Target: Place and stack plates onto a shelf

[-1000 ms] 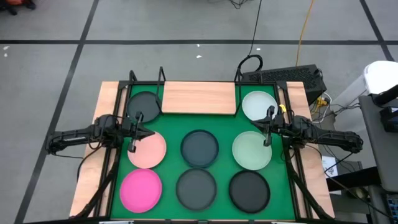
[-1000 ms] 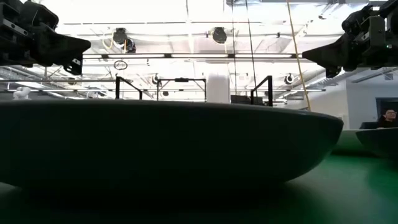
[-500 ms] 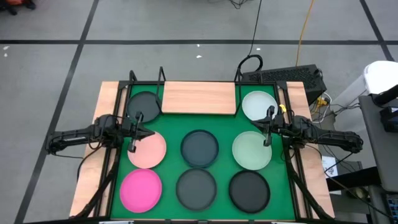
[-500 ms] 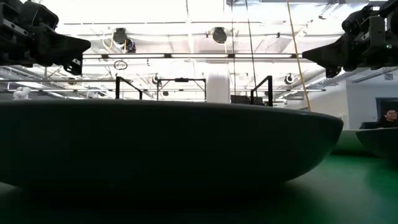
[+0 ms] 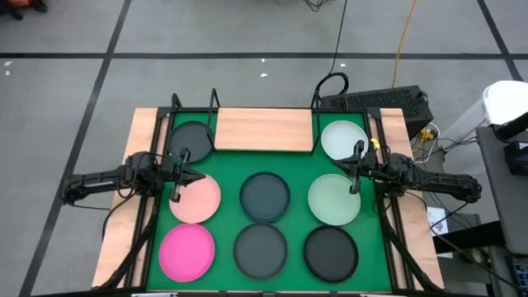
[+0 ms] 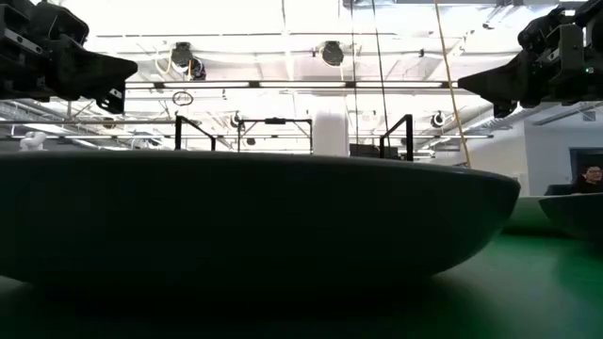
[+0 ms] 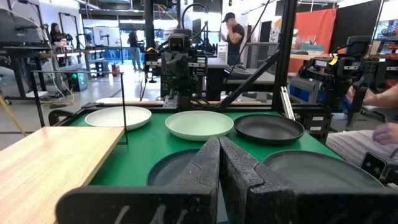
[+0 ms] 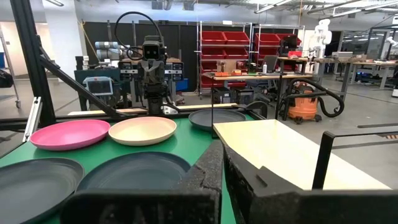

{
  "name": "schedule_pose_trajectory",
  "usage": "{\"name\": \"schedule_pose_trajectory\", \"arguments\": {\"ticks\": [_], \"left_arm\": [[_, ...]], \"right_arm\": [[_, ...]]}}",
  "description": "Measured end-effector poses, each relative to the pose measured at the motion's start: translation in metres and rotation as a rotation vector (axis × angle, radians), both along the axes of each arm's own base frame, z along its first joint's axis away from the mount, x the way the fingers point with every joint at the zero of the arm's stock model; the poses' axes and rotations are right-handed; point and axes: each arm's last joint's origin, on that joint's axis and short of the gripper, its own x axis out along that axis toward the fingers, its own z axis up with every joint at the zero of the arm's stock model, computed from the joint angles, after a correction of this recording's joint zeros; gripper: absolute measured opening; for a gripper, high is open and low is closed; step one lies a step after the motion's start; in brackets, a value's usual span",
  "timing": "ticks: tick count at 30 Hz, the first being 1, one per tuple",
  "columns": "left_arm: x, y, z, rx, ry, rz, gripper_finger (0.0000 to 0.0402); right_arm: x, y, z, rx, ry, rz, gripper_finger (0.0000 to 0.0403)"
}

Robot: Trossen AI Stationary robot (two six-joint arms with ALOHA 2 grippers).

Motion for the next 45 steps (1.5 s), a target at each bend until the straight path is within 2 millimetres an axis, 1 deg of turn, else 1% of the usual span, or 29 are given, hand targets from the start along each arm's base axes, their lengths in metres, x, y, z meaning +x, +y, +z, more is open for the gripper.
{"name": "schedule_pose_trajectory", "arguments": {"ticks": [39, 45], "left_arm": [[0.0, 0.0, -0.0001, 0.0, 0.0, 0.0, 0.0008], [0.0, 0.0, 0.0, 0.0, 0.0, 0.0, 0.0008]], "right_arm": [[0.0, 0.0, 0.0, 0.0, 0.0, 0.0, 0.0], [-0.0002, 0.0, 0.0027, -0.004, -0.027, 0.0, 0.0]]}}
